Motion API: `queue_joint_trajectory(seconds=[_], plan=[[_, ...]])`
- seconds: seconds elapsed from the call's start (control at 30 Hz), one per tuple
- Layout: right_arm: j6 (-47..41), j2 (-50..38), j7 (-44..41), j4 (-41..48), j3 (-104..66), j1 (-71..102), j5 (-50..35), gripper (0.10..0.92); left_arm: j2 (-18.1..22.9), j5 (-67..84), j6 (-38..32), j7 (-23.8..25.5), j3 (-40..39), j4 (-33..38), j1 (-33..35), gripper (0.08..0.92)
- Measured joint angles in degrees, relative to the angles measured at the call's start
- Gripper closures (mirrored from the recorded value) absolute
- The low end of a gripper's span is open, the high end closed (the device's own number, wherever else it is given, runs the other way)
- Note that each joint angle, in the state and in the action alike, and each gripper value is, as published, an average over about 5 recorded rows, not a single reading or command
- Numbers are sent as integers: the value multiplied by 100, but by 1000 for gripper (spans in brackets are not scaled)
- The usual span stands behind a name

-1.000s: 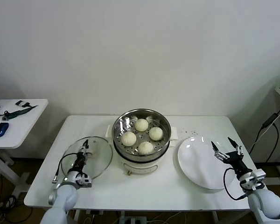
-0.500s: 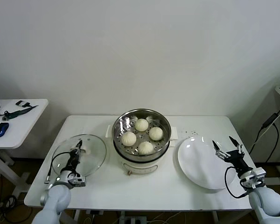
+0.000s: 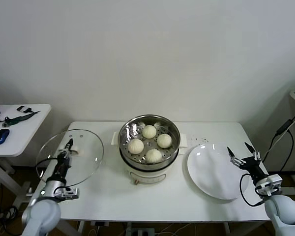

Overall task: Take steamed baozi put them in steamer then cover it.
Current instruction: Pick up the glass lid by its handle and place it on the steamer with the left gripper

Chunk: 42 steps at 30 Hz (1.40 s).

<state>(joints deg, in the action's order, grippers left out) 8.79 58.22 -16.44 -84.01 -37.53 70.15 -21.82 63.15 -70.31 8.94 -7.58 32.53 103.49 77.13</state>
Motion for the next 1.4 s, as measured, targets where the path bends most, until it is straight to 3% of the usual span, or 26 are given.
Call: queue_joint_trajectory(seconds=[0.33,0.5,0.67,1.03,1.4], plan=[[47,55,-2,238,143,-200,95,203,-706,82,1253,417,-568,1237,-61,848],[63,96,-5,362,215,-322,126,203,-990,94,1927,820,-1325,1589,-555,848],[75,138,-8,455,259,-422,152,203,-1011,41,2520,1278,-2291,1677,-1331,848],[92,190,-5,529,256,-515,207,203,-209,-557,3201,2268,-3934,1182,-2666,848],[165,206,-15,565,159,-457,261,203,984,-1046,3327,2575,-4601,191,-3310,848]])
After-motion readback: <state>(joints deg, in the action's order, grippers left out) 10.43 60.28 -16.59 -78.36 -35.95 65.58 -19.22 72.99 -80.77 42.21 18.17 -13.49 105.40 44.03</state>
